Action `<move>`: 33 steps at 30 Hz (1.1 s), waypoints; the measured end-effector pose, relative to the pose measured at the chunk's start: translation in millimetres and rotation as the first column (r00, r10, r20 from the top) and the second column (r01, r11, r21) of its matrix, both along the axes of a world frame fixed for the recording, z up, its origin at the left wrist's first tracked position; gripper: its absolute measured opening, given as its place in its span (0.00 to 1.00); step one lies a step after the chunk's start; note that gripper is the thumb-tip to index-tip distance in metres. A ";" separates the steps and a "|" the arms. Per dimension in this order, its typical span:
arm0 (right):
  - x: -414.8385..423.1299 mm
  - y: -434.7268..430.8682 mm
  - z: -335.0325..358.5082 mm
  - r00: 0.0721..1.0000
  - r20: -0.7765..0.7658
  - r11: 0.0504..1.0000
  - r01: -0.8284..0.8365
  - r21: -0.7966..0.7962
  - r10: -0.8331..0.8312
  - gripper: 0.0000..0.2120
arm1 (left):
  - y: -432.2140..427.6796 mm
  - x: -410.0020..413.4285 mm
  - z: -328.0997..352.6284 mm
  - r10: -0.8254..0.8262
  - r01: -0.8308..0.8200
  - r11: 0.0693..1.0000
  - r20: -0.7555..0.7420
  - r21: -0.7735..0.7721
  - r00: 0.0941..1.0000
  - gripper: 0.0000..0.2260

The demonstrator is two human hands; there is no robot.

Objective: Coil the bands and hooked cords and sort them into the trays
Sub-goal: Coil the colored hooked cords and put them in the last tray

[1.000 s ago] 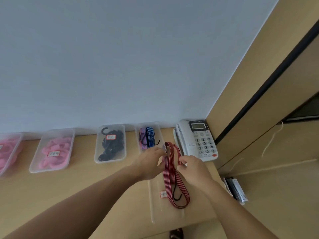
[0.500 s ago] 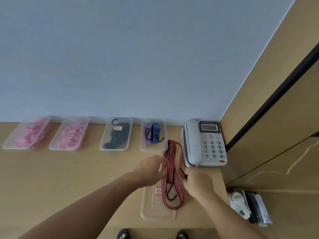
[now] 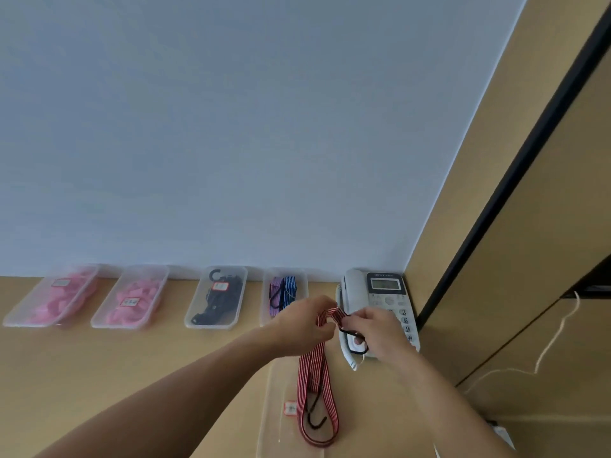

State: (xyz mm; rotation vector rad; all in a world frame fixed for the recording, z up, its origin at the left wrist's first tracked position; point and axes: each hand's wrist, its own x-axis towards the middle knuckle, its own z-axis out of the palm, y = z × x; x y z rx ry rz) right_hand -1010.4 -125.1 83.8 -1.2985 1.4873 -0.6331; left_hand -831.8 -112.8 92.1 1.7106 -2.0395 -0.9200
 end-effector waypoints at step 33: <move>33.5 46.3 128.3 0.980 0.177 0.827 0.172 -0.535 -0.090 0.16 | 8.4 0.7 144.6 0.110 -0.251 0.967 -0.803 -0.050 0.586 0.13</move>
